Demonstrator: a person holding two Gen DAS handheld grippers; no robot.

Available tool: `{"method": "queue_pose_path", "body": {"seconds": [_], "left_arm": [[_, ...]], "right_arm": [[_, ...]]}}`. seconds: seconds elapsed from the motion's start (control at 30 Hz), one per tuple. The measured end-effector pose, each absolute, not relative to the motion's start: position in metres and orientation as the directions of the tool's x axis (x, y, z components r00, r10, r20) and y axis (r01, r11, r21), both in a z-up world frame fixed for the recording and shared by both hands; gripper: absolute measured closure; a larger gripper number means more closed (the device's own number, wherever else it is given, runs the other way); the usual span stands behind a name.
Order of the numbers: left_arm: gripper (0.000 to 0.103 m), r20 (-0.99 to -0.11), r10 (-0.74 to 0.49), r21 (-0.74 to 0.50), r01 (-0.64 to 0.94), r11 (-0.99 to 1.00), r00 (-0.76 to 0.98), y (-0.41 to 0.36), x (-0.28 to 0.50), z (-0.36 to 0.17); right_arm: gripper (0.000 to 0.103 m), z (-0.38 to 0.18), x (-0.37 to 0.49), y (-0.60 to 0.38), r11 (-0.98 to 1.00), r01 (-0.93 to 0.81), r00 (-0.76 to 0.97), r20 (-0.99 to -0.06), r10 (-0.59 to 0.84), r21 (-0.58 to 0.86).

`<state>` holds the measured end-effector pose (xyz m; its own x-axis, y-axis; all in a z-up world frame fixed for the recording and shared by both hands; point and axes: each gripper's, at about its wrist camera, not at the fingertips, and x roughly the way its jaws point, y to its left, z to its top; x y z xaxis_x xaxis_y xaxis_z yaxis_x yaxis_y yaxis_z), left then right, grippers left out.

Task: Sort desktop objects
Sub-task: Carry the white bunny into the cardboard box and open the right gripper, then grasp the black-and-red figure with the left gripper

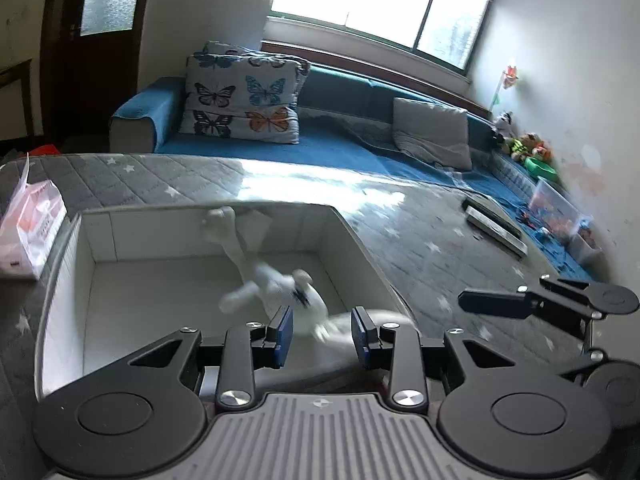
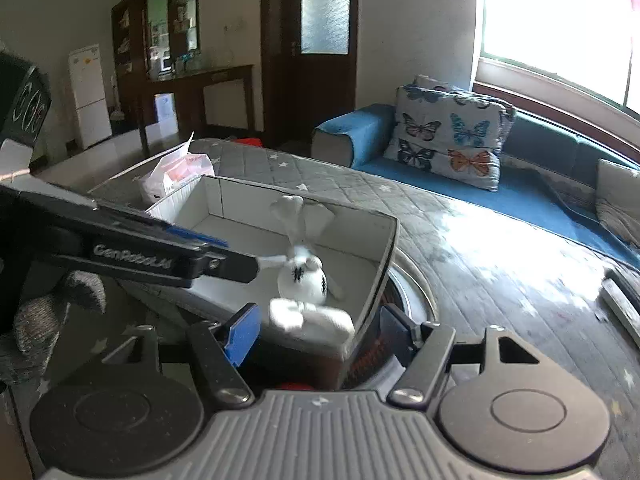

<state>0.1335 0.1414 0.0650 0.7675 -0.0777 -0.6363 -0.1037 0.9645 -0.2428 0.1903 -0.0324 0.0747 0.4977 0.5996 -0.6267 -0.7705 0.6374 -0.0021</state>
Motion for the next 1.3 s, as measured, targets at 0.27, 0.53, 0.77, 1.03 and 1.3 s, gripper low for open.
{"method": "queue_pose_path", "body": {"seconds": [0.27, 0.53, 0.77, 1.03, 1.3], "left_arm": [[0.068, -0.655, -0.125, -0.247, -0.055, 0.967, 0.746, 0.115, 0.097, 0.051], [0.068, -0.677, -0.168, -0.268, -0.027, 0.963, 0.717, 0.094, 0.071, 0.033], [0.068, -0.682, -0.205, -0.274, 0.014, 0.962, 0.702, 0.072, 0.063, 0.025], [0.068, -0.695, -0.248, -0.276, 0.069, 0.959, 0.675, 0.048, 0.069, 0.020], [0.068, -0.711, -0.268, -0.286, 0.082, 0.955, 0.650, 0.037, 0.079, 0.012]], "right_arm": [[0.020, 0.068, 0.151, -0.079, 0.679, -0.734, 0.545, -0.611, 0.574, -0.017], [0.015, 0.047, 0.121, -0.107, 0.710, -0.704, 0.560, -0.623, 0.546, -0.011], [0.013, 0.029, 0.106, -0.124, 0.724, -0.690, 0.553, -0.641, 0.533, 0.007], [0.013, 0.014, 0.103, -0.128, 0.720, -0.693, 0.529, -0.650, 0.545, 0.039], [0.015, 0.007, 0.106, -0.122, 0.708, -0.704, 0.510, -0.653, 0.560, 0.057]]}}
